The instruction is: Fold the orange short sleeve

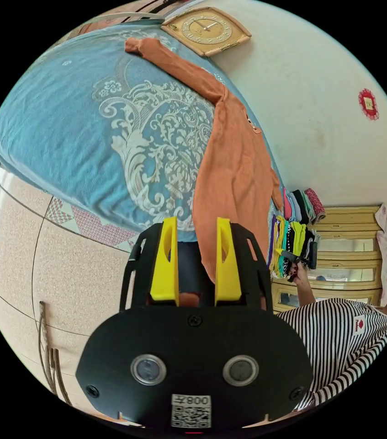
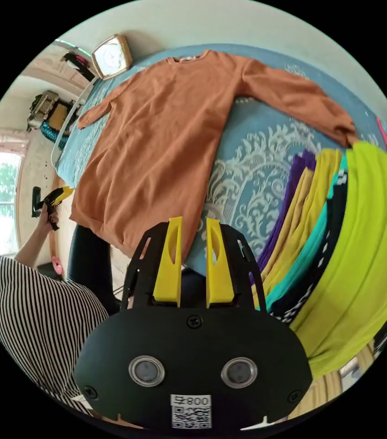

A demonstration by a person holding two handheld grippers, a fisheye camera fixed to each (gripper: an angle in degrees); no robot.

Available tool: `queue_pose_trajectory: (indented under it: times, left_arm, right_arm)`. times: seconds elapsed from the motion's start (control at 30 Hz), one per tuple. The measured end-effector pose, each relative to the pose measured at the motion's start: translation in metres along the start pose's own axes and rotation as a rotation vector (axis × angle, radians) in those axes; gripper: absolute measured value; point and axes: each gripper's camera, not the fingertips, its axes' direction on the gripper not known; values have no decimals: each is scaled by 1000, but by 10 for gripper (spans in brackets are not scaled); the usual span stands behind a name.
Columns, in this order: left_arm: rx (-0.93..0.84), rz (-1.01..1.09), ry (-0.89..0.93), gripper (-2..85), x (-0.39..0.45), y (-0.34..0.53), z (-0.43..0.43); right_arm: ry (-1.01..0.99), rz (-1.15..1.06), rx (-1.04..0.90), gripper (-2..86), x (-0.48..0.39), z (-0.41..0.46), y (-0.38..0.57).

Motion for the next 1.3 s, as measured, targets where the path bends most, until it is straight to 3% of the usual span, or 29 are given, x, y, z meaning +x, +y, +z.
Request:
queue_pose_trajectory:
  times: [0.2, 0.3, 0.4, 0.5, 0.77, 0.83, 1.03, 1.2, 1.3]
  left_arm:
    - [-98, -45, 134, 123, -30, 26, 36]
    - [-130, -49, 150, 112, -31, 31, 56]
    - [-134, -60, 132, 87, -33, 38, 64]
    - [-123, -79, 259, 56, -37, 50, 71]
    - [-79, -72, 296, 32, -14, 74, 90]
    - [-61, -46, 292, 30, -3, 77, 89]
    - [-14, 68, 292, 26, 38, 91, 79]
    - [18, 141, 317, 25, 69, 115, 78]
    - [27, 131, 301, 26, 76, 137, 84]
  right_arm:
    - [-298, 221, -45, 109, 39, 73, 73]
    - [-203, 226, -53, 84, 46, 91, 81]
    - [-252, 267, -59, 84, 65, 105, 92]
    - [-322, 301, -20, 98, 77, 117, 110]
    - [-240, 318, 25, 42, 86, 147, 143]
    - [-395, 307, -5, 17, 94, 161, 150]
    - [-515, 225, 54, 4, 95, 153, 183]
    - [-537, 117, 111, 1, 84, 124, 219]
    - [-460, 41, 45, 1, 67, 123, 241]
